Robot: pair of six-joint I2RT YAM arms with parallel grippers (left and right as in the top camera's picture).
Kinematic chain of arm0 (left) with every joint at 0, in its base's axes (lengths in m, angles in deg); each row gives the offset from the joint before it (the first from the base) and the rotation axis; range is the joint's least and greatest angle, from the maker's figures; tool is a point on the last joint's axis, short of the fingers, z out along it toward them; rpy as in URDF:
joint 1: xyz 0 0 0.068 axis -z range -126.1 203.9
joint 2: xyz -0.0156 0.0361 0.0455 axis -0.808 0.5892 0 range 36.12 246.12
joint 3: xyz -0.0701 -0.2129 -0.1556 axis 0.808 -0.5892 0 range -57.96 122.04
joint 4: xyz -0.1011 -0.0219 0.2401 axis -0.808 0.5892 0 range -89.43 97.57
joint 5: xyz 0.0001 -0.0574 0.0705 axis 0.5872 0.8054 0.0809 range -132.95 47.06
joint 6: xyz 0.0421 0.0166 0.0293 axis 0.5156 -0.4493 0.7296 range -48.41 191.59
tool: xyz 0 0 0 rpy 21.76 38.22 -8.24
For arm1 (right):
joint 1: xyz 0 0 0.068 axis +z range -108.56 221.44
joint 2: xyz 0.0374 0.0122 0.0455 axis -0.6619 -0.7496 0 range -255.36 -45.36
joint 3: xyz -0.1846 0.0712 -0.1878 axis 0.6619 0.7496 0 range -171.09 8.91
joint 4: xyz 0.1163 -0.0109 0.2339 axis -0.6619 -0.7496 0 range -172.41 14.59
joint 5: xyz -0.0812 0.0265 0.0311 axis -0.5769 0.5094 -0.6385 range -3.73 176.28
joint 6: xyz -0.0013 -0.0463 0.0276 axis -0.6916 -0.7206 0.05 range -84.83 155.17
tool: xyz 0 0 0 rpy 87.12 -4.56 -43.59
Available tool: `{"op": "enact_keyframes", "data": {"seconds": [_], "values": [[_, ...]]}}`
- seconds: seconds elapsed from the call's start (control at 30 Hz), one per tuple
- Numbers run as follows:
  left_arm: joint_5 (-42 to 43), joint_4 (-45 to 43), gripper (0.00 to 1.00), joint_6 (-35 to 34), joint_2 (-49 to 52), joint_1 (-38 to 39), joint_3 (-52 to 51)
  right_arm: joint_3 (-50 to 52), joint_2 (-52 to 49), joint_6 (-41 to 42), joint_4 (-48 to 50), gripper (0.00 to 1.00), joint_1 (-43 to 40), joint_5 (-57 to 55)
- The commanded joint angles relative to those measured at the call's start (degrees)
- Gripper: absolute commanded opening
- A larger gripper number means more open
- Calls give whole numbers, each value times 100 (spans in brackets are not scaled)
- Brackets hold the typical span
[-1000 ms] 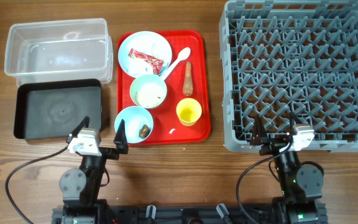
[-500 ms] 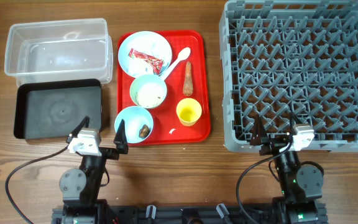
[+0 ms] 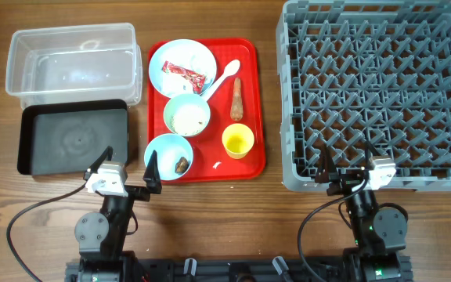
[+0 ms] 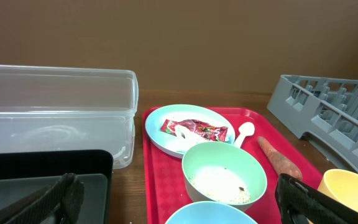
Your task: Sort waste into correct bins and load items into the dishwasher rack
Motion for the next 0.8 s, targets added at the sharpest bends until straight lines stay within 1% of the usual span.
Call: {"op": "enact_keyframes", "data": {"seconds": [0.0, 0.13, 0.2, 0.23, 0.33, 0.4, 0.57, 0.77], "values": [[-31, 24, 100, 66, -50, 31, -31, 7, 57, -39, 35, 100, -24, 20], [-33, 22, 100, 68, -50, 31, -31, 7, 57, 682, 35, 100, -24, 195], [-28, -17, 100, 63, -50, 31, -31, 7, 57, 817, 39, 100, -24, 321], [-28, -20, 100, 9, -50, 31, -33, 7, 57, 793, 42, 100, -24, 428], [-28, -33, 100, -605, -50, 31, -31, 4, 57, 778, 94, 100, -24, 754], [-24, -116, 100, -868, -50, 31, -31, 4, 57, 780, 177, 100, -24, 935], [57, -234, 100, -874, -20, 31, 251, -151, 55, 769, 522, 100, -24, 1196], [162, -225, 100, -866, 529, 31, 1034, -857, -247, 188, 527, 100, -24, 1196]]}}
